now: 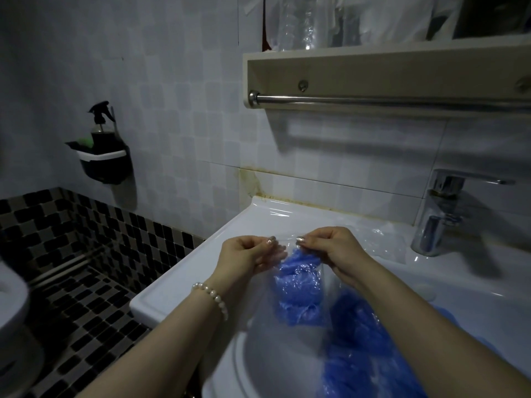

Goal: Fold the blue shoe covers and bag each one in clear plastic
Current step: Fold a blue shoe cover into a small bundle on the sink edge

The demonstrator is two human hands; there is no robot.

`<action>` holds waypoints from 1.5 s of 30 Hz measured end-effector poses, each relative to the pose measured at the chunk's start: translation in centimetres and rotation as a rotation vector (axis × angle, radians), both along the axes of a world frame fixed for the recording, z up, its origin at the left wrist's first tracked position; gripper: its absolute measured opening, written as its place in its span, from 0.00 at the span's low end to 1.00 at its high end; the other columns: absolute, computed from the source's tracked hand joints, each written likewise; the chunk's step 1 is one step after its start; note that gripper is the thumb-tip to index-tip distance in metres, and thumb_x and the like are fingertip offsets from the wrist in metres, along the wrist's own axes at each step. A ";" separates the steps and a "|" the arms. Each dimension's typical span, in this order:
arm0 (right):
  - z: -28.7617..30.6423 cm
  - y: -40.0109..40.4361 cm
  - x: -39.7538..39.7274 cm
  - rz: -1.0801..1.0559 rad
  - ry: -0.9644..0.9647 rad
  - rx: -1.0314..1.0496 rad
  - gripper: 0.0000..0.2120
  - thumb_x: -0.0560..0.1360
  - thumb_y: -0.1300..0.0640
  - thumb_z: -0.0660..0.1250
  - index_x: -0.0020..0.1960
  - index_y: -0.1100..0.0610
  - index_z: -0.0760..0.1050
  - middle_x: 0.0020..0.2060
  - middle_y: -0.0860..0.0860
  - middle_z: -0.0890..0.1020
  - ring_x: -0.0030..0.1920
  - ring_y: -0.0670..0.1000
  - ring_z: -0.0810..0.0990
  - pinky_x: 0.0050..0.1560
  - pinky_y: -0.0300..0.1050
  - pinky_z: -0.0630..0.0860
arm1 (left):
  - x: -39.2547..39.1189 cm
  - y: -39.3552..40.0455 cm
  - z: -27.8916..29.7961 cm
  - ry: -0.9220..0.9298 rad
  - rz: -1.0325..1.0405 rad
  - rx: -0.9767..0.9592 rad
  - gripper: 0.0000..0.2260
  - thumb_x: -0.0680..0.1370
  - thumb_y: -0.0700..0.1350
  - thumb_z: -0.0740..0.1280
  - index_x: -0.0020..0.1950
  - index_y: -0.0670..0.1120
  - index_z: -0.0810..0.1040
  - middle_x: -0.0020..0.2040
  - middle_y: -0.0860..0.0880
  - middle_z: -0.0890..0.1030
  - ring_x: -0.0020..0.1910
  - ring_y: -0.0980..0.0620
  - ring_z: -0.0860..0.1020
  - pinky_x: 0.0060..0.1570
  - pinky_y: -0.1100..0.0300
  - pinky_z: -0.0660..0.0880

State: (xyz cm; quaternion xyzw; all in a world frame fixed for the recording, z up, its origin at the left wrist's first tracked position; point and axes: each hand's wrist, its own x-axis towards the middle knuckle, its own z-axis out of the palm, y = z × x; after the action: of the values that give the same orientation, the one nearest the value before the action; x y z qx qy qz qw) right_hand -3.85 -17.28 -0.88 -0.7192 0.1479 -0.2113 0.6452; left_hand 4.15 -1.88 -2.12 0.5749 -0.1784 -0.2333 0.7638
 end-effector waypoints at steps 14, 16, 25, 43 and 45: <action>1.7 1.1 -0.2 0.107 0.324 -0.887 0.03 0.75 0.52 0.67 0.44 0.50 0.77 0.39 0.44 0.79 0.45 0.48 0.77 0.53 0.46 0.74 | 0.1 0.0 -0.6 -0.186 -0.048 0.151 0.09 0.74 0.34 0.68 0.34 0.41 0.81 0.38 0.42 0.84 0.42 0.44 0.83 0.45 0.53 0.80; 1.7 1.7 -0.1 0.137 0.335 -0.955 0.03 0.77 0.52 0.65 0.45 0.49 0.75 0.38 0.43 0.76 0.45 0.48 0.76 0.52 0.45 0.71 | 0.1 0.0 -0.6 -0.195 -0.063 0.171 0.06 0.74 0.33 0.68 0.37 0.39 0.81 0.36 0.43 0.83 0.38 0.48 0.83 0.39 0.59 0.79; 1.3 1.4 0.0 0.206 0.264 -0.724 0.07 0.74 0.61 0.68 0.38 0.54 0.76 0.33 0.47 0.77 0.35 0.45 0.74 0.42 0.40 0.71 | 0.1 -0.3 -0.7 -0.232 -0.046 0.190 0.09 0.72 0.30 0.68 0.33 0.38 0.78 0.29 0.44 0.80 0.30 0.52 0.79 0.34 0.63 0.76; 1.6 -3.7 -3.6 0.228 0.385 -0.544 0.06 0.75 0.62 0.67 0.40 0.56 0.78 0.37 0.50 0.81 0.41 0.46 0.77 0.50 0.37 0.72 | 0.8 -0.5 -1.2 -0.159 -0.052 0.182 0.16 0.73 0.28 0.67 0.26 0.41 0.80 0.32 0.42 0.82 0.34 0.48 0.80 0.35 0.60 0.78; 1.7 -3.8 -3.5 0.218 0.374 -0.542 0.06 0.75 0.61 0.67 0.40 0.55 0.78 0.36 0.49 0.81 0.39 0.44 0.77 0.47 0.35 0.72 | 0.8 -0.5 -1.1 -0.127 -0.051 0.165 0.11 0.73 0.27 0.66 0.31 0.35 0.79 0.32 0.42 0.81 0.32 0.49 0.80 0.33 0.62 0.77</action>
State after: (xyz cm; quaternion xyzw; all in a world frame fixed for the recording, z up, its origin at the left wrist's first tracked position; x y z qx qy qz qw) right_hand -7.35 -21.10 0.86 -0.9022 0.1246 -0.0374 0.4112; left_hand 4.92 -2.40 -3.27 0.6449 -0.2213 -0.2295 0.6946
